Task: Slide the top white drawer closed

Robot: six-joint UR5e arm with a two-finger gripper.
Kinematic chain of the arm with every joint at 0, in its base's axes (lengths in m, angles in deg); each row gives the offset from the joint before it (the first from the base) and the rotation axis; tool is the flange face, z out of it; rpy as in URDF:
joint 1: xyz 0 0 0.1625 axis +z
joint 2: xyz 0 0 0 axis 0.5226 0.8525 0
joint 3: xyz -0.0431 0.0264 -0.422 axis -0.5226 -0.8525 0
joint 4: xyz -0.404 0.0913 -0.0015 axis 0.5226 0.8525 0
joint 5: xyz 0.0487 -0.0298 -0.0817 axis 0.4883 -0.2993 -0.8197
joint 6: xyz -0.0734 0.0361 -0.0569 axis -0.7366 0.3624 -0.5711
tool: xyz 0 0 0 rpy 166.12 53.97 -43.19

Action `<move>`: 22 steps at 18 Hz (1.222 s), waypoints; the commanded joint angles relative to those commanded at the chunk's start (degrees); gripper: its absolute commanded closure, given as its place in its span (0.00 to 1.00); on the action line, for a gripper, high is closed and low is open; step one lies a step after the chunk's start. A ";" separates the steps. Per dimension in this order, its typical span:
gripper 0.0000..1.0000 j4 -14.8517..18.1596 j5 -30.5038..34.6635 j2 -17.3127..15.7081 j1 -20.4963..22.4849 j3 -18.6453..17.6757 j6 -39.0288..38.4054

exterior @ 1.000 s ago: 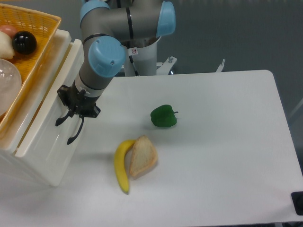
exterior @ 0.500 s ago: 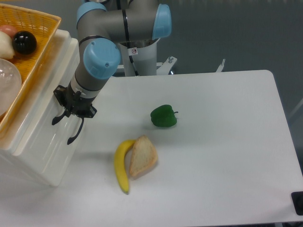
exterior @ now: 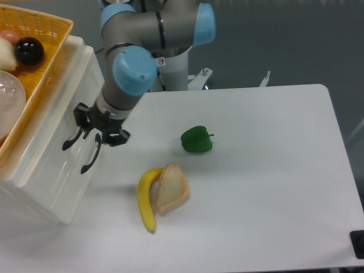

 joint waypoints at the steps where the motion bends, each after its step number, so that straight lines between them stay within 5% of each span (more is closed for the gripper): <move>1: 0.33 -0.44 0.52 0.00 1.23 0.53 0.53; 4: 0.00 -2.28 6.39 0.00 4.83 1.06 3.25; 11: 0.00 -4.92 12.31 2.81 16.78 1.58 8.24; 17: 0.00 -5.63 15.90 6.50 27.33 4.57 32.40; 22: 0.00 -6.94 22.66 9.84 31.91 5.36 54.80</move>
